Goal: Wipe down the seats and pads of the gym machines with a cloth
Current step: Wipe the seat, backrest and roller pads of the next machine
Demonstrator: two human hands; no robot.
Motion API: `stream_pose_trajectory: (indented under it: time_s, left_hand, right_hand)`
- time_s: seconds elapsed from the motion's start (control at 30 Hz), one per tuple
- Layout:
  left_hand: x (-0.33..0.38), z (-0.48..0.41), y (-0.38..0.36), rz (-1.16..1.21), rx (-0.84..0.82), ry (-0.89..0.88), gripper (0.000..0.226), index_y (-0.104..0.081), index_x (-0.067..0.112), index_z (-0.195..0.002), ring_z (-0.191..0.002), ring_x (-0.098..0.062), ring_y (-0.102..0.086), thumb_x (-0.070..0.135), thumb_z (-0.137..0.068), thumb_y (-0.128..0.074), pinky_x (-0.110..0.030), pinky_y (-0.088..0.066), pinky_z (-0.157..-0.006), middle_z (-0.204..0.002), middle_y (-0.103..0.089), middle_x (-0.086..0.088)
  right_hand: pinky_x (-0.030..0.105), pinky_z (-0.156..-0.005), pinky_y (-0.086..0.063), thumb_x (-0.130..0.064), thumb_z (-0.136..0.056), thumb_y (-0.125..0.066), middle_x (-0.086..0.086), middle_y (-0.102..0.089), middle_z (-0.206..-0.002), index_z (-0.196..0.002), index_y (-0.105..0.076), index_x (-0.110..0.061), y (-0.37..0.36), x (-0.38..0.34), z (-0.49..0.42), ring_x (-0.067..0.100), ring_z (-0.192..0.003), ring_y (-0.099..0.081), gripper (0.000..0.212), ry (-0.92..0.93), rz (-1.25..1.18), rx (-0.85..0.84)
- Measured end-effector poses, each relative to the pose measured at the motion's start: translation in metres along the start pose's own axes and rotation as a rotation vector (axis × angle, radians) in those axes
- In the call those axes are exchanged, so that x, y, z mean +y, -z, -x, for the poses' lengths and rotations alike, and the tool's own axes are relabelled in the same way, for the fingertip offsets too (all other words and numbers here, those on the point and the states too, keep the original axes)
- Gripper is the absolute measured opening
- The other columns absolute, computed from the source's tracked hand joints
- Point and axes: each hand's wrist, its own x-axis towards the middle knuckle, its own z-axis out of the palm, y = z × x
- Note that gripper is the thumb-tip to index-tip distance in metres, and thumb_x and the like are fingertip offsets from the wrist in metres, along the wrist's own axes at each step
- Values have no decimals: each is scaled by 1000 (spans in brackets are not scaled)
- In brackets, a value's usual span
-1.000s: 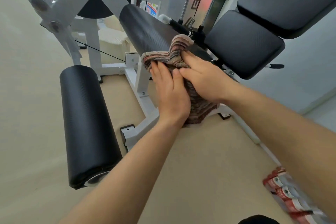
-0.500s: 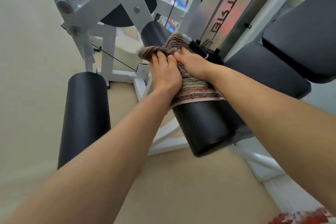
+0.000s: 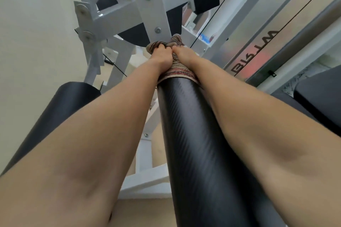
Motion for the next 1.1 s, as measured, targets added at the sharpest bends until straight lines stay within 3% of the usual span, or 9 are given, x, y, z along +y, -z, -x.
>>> stream_pose_trajectory:
  time_s: [0.07, 0.17, 0.3, 0.47, 0.57, 0.67, 0.77, 0.93, 1.1]
  left_hand:
    - [1, 9, 3, 16, 25, 3, 44, -38, -5, -145, -143, -42, -31, 12, -108, -22, -39, -21, -115, -153, -31, -29]
    - [-6, 52, 3, 36, 35, 52, 44, -37, -3, -145, -141, -40, -33, 15, -108, -21, -39, -23, -113, -152, -32, -27]
    - [-14, 139, -1, 128, 4, 72, 45, -40, -2, -143, -137, -36, -39, 22, -109, -22, -37, -30, -111, -148, -39, -25]
    - [-10, 273, -8, 347, -35, 222, 55, -23, 19, -158, -143, -28, -36, 40, -108, -25, -33, -27, -114, -157, -36, -9]
    - [-10, 365, -21, 505, -27, 327, 58, -12, 26, -160, -149, -17, -24, 45, -107, -24, -21, -16, -115, -163, -25, 3]
    - [-15, 429, -35, 626, 46, 265, 58, -11, 31, -159, -144, 0, -23, 48, -106, -26, -28, -19, -121, -159, -25, 15]
    - [-18, 432, -38, 630, 71, 201, 55, -17, 33, -157, -130, 13, -32, 48, -105, -27, -21, -25, -112, -143, -34, 26]
    - [-20, 375, -29, 550, 28, 185, 53, -24, 24, -156, -136, -12, -39, 36, -105, -30, -35, -28, -117, -151, -41, 4]
    - [-16, 315, -22, 424, -3, 161, 60, -8, 16, -160, -151, -19, -20, 37, -107, -27, -37, -17, -123, -165, -19, -4]
  right_hand:
    - [22, -94, -28, -20, -108, -32, 21, -41, -151, -145, -40, 2, 2, 3, -3, 29, -139, -39, 44, -13, -64, 37]
    - [30, -111, -25, -37, -101, -41, 17, -38, -154, -148, -36, -1, -5, 10, 19, 29, -143, -34, 59, 10, -85, -1]
    - [46, -120, -20, -59, -66, -46, 15, -31, -158, -152, -31, -8, -10, 17, 79, 32, -147, -26, 102, 28, -173, -56]
    - [46, -125, -2, -38, -97, -53, 7, -1, -168, -160, -6, -13, -7, 19, 207, 22, -155, 1, 82, 57, -132, -58]
    - [46, -125, 0, -40, -97, -52, 1, 2, -168, -160, -4, -19, -10, 26, 286, 16, -155, 6, 82, 79, -190, -79]
    - [45, -126, -6, -52, -90, -45, -7, -5, -168, -160, -9, -26, -24, 31, 356, 10, -154, 2, 82, 93, -163, 22]
    - [45, -125, -13, -57, -94, -37, -10, -10, -167, -159, -14, -29, -33, 30, 382, 6, -154, -4, 75, 84, -157, 106]
    - [36, -126, -5, -43, -101, -45, -7, -2, -168, -160, -9, -24, -19, 32, 340, 6, -153, 2, 72, 43, -179, -5]
    - [35, -125, 2, -36, -102, -48, -1, 2, -168, -160, -3, -17, -10, 24, 268, 10, -154, 5, 76, -24, -228, -66]
